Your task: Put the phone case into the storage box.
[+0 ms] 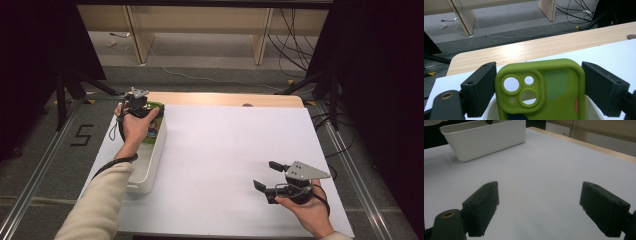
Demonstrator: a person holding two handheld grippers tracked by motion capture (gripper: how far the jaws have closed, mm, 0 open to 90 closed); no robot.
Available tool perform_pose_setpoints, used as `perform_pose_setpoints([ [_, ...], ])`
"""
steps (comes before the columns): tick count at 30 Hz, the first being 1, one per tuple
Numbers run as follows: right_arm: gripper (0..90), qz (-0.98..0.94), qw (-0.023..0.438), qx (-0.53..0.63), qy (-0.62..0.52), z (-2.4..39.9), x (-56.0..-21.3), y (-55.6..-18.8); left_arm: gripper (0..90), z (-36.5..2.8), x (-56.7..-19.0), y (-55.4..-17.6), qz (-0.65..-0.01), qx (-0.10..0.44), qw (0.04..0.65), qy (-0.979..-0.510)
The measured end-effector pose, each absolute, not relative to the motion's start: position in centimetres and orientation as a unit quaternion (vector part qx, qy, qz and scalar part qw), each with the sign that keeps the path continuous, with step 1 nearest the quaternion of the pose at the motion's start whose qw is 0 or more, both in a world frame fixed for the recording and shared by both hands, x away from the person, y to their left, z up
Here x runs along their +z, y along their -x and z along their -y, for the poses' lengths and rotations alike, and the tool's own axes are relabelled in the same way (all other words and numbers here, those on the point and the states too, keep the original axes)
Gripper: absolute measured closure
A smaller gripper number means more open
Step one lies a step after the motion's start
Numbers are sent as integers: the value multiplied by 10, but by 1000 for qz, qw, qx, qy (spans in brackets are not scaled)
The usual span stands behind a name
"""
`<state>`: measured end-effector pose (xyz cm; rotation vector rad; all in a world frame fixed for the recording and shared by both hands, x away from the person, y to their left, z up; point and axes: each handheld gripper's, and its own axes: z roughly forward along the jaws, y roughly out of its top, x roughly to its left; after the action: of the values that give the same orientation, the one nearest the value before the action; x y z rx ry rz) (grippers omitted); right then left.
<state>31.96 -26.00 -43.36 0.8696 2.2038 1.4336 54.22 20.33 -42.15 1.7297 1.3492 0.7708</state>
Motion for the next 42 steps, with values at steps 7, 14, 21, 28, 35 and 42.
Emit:
perform_pose_setpoints([
  [7, 166, -783, 185, 508, -308, 260, -434, -320, 149, -204, -422, -542, -533, 302, 399, -683],
  [14, 166, -783, 184, 508, -308, 260, -434, -320, 147, -204, -423, -541, -532, 299, 400, -684],
  [21, 166, -783, 183, 508, -308, 260, -434, -320, 136, -205, -424, -542, -530, 292, 401, -687],
  [28, 166, -783, 183, 508, -308, 260, -434, -320, 78, -204, -424, -542, -527, 291, 402, -690],
  [35, 166, -783, 183, 508, -308, 260, -434, -320, 31, -205, -417, -540, -522, 294, 411, -687],
  [42, 166, -783, 183, 508, -308, 259, -434, -320, 0, -211, -408, -537, -526, 285, 420, -682],
])
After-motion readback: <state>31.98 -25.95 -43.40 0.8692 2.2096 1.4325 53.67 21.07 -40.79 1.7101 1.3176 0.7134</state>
